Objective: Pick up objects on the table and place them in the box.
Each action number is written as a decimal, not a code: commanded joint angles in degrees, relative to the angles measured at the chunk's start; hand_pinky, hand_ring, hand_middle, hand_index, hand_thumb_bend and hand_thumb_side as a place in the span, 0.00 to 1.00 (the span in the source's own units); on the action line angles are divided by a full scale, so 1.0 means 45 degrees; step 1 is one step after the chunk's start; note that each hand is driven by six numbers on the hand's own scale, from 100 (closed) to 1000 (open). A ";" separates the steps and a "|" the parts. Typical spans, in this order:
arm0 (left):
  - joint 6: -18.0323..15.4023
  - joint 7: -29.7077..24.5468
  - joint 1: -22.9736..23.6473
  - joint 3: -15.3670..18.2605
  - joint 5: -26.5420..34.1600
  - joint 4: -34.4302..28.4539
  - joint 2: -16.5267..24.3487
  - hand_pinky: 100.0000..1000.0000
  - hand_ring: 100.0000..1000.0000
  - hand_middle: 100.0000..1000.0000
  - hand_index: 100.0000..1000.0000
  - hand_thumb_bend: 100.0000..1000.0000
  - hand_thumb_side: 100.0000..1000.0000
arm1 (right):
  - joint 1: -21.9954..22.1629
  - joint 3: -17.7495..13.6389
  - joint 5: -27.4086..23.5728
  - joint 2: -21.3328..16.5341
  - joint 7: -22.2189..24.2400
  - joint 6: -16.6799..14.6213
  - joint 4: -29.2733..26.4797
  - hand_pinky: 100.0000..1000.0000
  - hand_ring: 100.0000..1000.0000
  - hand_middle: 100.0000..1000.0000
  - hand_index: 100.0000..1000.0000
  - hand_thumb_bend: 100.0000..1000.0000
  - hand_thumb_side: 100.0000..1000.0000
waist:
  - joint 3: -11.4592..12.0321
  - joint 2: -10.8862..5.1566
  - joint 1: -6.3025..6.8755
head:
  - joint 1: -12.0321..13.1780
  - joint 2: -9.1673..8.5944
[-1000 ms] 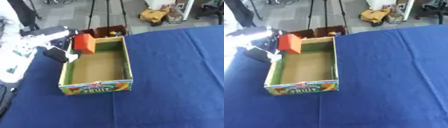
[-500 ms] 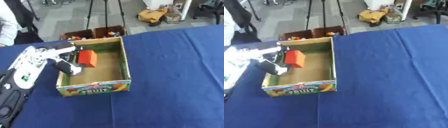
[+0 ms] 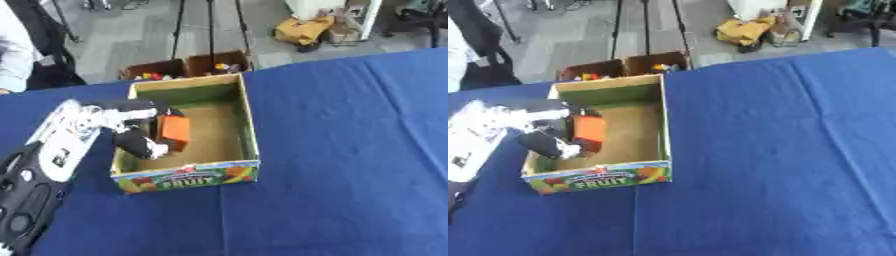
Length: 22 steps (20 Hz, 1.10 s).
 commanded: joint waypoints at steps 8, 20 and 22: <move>-0.0487 0.0532 -0.0272 0.0232 -0.0964 -0.0900 0.0360 0.18 0.61 0.99 1.00 0.00 0.32 | -0.0078 -0.0068 -0.0097 -0.0111 0.0054 -0.0018 -0.0242 0.70 0.82 0.50 0.71 0.20 0.84 | 0.0028 -0.0200 0.0041 | -0.0009 -0.0163; 0.0779 0.1984 0.0800 0.1388 0.1674 -0.7132 0.1762 0.18 0.60 0.89 1.00 0.00 0.73 | -0.0003 -0.0221 -0.0003 -0.0188 -0.0185 0.0005 -0.0242 0.70 0.82 0.50 0.71 0.18 0.85 | 0.0601 -0.0304 -0.0169 | -0.0326 -0.0013; 0.1078 0.2375 0.1163 0.1586 0.1858 -0.8184 0.2021 0.18 0.60 0.88 1.00 0.00 0.96 | -0.0004 -0.0230 0.0015 -0.0186 -0.0239 0.0000 -0.0242 0.69 0.82 0.50 0.71 0.17 0.86 | 0.0713 -0.0322 -0.0234 | -0.0361 -0.0004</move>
